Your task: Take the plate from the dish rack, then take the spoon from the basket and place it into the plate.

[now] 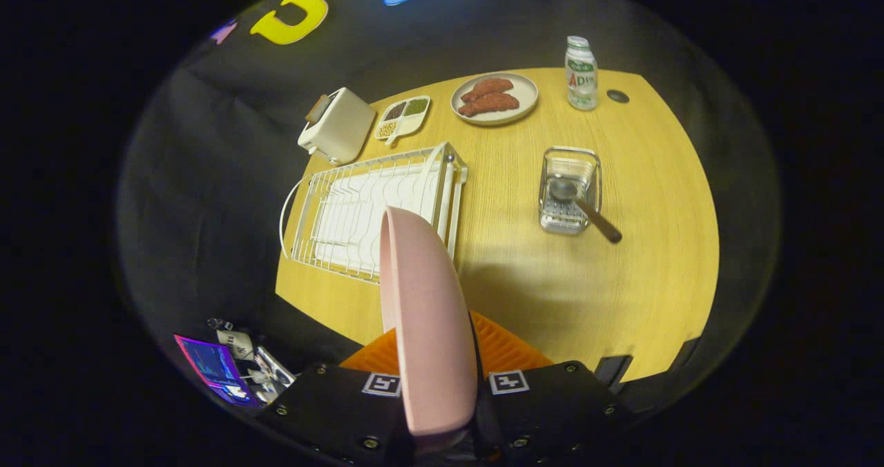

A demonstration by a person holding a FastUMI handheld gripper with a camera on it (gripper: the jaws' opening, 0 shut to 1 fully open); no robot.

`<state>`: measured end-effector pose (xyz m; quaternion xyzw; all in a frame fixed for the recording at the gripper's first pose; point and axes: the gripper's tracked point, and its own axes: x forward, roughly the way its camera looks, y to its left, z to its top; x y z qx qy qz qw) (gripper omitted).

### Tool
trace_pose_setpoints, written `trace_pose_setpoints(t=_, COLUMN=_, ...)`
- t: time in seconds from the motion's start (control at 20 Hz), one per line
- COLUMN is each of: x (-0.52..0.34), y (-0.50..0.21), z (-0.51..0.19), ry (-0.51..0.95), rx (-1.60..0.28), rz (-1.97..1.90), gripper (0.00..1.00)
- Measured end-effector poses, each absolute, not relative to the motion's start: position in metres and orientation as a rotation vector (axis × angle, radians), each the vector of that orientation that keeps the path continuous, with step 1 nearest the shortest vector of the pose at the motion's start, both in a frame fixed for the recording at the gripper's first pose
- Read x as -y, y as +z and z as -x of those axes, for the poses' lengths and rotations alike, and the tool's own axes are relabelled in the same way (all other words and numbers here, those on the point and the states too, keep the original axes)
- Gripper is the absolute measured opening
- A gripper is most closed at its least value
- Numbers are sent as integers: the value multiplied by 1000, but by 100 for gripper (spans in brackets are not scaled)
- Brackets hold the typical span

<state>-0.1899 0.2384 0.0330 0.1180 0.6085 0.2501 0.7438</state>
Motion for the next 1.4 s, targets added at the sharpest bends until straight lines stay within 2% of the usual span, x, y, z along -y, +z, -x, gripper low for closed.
trace_pose_setpoints(t=0.2, x=-225, y=-3, z=231, ry=533, rx=-1397, rz=-376, gripper=30)
trace_pose_setpoints(t=0.6, x=-224, y=-84, z=264, ry=495, rx=-1470, rz=-454, gripper=30)
trace_pose_setpoints(t=0.9, x=-254, y=-100, z=268, ry=506, rx=-1467, rz=-591, gripper=30)
trace_pose_setpoints(t=1.15, x=-256, y=-119, z=273, ry=521, rx=-1468, rz=-511, gripper=30)
trace_pose_setpoints(t=1.4, x=-240, y=-125, z=268, ry=458, rx=-1465, rz=-534, gripper=37)
